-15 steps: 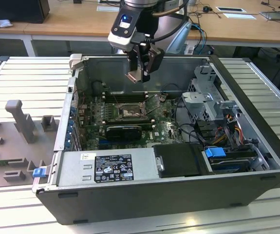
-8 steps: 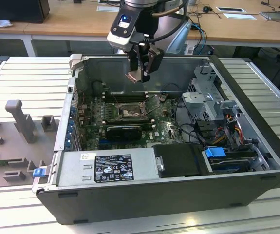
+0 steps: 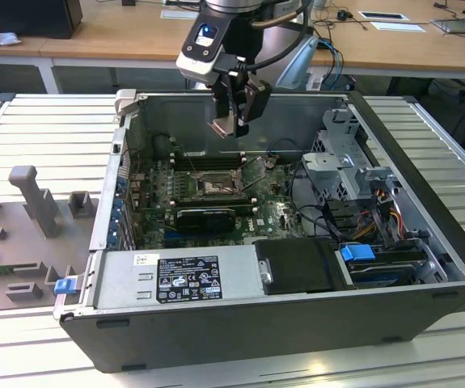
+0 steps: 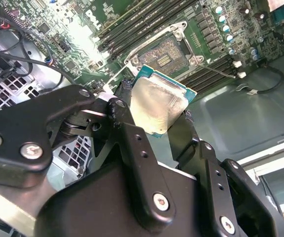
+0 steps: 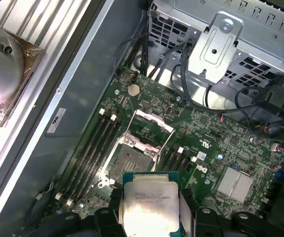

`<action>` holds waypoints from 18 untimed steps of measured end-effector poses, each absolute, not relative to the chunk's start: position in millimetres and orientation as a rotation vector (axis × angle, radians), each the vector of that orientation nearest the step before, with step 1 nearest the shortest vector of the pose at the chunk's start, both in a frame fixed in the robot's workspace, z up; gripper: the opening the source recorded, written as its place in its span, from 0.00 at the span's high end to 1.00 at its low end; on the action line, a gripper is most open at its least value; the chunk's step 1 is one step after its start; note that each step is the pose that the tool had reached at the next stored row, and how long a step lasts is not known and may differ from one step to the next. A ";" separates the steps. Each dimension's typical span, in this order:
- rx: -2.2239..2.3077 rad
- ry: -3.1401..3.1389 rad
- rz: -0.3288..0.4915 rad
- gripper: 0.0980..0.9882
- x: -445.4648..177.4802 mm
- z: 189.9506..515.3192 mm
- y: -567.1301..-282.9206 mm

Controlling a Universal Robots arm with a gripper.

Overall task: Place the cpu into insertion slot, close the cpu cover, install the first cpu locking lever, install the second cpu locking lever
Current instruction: 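Place the cpu into insertion slot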

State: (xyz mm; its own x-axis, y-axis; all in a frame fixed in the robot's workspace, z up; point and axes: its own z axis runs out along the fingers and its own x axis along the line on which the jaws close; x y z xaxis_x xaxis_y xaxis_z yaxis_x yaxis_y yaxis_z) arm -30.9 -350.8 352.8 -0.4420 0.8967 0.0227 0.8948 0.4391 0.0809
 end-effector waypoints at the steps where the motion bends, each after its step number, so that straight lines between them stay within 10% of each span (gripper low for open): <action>1: 1.657 2.638 0.126 0.51 -31.0 352.7 -350.7; 18: 1.936 2.427 0.116 0.51 -31.5 349.0 -350.7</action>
